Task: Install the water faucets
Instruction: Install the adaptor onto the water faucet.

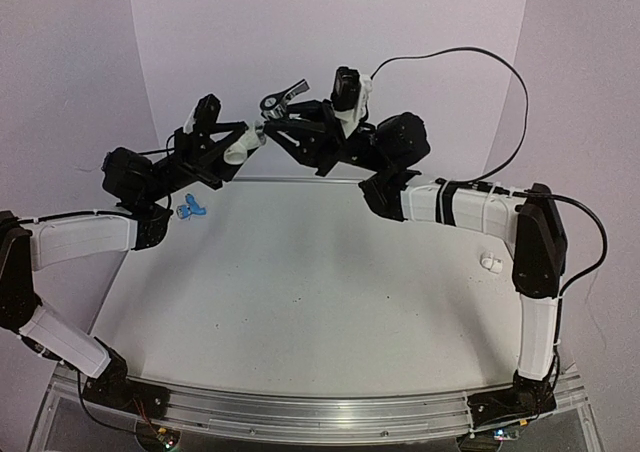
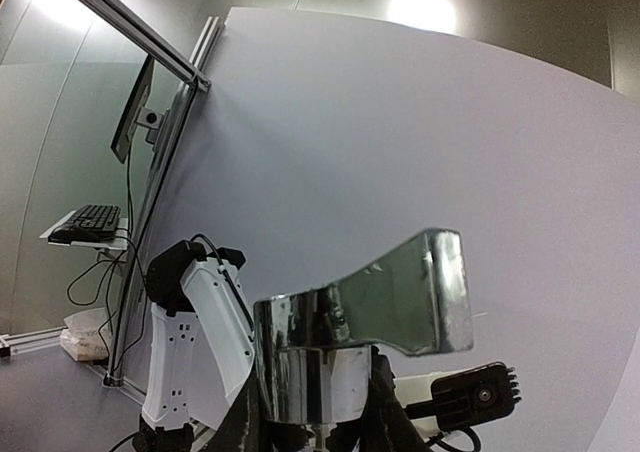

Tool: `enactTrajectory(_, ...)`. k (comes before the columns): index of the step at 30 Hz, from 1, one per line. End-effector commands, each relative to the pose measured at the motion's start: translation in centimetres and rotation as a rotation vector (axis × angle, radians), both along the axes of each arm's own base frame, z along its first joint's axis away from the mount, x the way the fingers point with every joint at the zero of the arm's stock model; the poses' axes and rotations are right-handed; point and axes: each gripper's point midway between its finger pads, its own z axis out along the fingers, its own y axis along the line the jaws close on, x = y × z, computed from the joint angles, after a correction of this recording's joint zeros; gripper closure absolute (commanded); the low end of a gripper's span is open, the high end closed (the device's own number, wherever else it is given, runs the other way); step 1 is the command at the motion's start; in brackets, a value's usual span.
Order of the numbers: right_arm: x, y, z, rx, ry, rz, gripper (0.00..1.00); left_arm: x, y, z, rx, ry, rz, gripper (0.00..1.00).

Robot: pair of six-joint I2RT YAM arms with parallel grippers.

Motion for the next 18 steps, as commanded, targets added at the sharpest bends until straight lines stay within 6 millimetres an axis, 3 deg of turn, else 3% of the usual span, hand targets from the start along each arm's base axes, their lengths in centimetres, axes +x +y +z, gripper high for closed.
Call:
enactTrajectory(1, -0.2, -0.1, -0.3, 0.036, 0.037, -0.007, 1.0, -4.8, 3.0, 6.0, -0.205, -0.329, 0.027, 1.0)
enactTrajectory(5, 0.3, -0.1, -0.5, 0.048, 0.059, -0.028, 1.0, -4.9, 3.0, 6.0, -0.204, -0.33, 0.023, 1.0)
enactTrajectory(12, 0.4, 0.5, 1.1, 0.052, 0.072, 0.028, 1.0, -4.8, 2.9, 5.5, -0.193, -0.31, 0.016, 1.0)
enactTrajectory(18, 0.3, 1.3, 0.9, 0.02, 0.071, 0.038, 1.0, -4.5, 2.6, 5.1, -0.184, -0.304, 0.014, 1.0)
